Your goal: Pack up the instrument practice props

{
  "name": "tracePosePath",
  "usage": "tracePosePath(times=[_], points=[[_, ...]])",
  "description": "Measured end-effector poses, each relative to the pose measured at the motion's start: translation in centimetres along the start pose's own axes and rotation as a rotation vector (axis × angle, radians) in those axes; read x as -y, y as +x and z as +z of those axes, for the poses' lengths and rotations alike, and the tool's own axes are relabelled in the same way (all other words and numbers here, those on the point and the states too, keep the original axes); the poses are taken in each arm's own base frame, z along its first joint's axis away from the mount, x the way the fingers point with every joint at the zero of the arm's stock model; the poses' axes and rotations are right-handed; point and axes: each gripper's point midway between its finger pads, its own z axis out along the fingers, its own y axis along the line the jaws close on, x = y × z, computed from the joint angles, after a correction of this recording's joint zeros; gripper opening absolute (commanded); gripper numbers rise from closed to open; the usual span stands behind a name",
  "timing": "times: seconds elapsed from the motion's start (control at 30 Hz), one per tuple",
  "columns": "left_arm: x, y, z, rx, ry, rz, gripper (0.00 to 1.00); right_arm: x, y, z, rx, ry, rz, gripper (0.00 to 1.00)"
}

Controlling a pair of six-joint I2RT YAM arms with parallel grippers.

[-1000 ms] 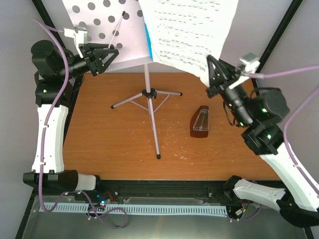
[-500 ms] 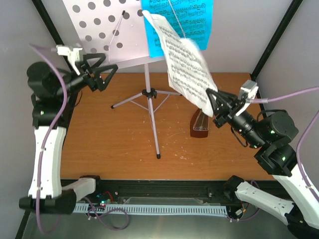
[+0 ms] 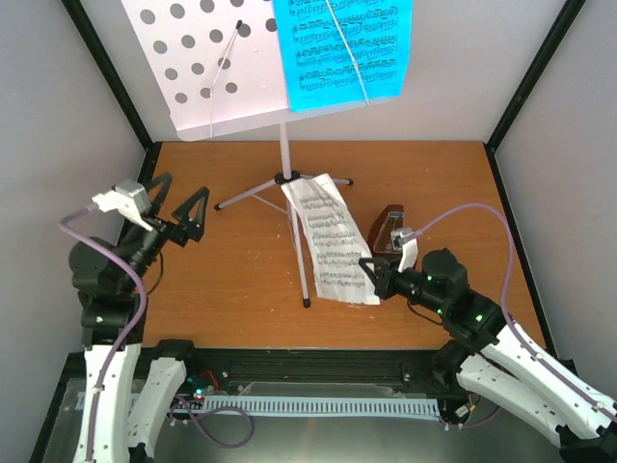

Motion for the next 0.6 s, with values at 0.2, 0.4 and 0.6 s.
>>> tracePosePath(times=[0.2,0.4,0.6], points=[[-4.4,9.0,-0.7,-0.127,-0.143,-0.123,0.99,5.1,7.1,1.7,-0.127,0.13,0.175,0.03],[-6.4,18.3,-0.8,-0.306,-0.161,-0.322,1.0,9.4,13.5,2.3,-0.277,0.283,0.311,0.03],[-6.3,21.3,-0.9,-0.378,-0.136,-0.415,0.99,11.3,14.1,1.8,-0.274,0.388,0.31,0.03]])
